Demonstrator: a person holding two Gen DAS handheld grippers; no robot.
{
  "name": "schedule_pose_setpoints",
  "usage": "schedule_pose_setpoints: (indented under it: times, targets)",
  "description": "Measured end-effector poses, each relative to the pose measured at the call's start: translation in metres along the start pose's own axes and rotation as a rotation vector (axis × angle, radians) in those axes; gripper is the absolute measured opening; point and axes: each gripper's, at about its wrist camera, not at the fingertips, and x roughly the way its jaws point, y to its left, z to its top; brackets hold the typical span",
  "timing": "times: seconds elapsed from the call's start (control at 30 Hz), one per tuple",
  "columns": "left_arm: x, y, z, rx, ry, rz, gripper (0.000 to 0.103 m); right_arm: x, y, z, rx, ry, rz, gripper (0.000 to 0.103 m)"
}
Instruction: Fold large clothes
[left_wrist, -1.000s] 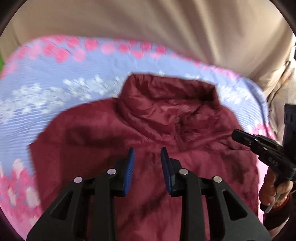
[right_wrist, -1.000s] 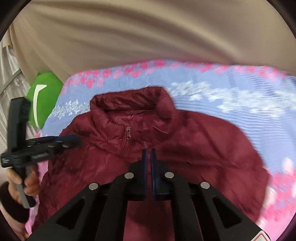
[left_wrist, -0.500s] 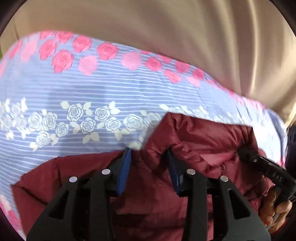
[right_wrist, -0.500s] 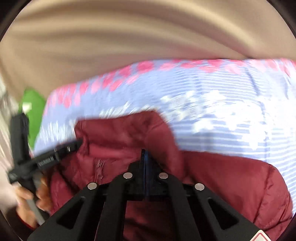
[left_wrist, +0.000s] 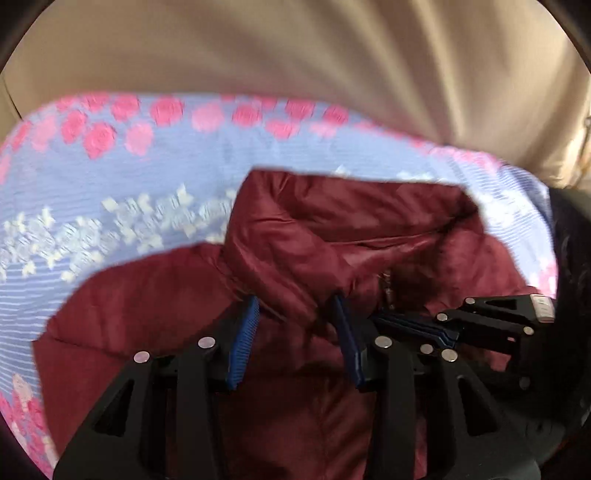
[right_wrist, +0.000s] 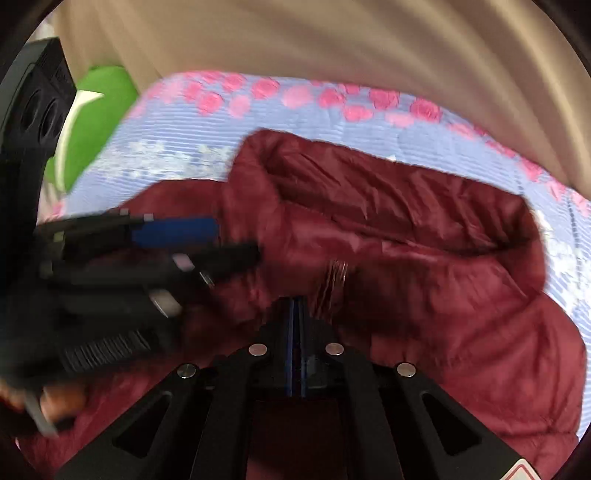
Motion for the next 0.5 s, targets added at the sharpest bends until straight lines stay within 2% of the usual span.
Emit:
schedule_pose_setpoints:
  times: [0.13, 0.23, 0.37, 0.43, 0.5]
  targets:
    - [0.007, 0.015, 0.005, -0.094, -0.057, -0.029, 0.044, 0.006, -0.013, 0.015, 0.072, -0.023, 0.061, 0.0]
    - [0.001, 0.034, -0.005, -0.161, -0.118, -0.035, 0.047, 0.001, -0.035, 0.015, 0.189, -0.066, 0.141, 0.0]
    - [-0.032, 0.052, -0.009, -0.168, -0.171, 0.03, 0.047, -0.043, -0.053, 0.007, 0.225, -0.211, 0.089, 0.005]
    - [-0.036, 0.054, -0.006, -0.16, -0.169, 0.018, 0.047, -0.059, -0.058, 0.002, 0.215, -0.223, 0.071, 0.012]
    - [-0.038, 0.048, -0.004, -0.15, -0.151, -0.022, 0.047, -0.056, -0.054, -0.001, 0.193, -0.188, 0.094, 0.012]
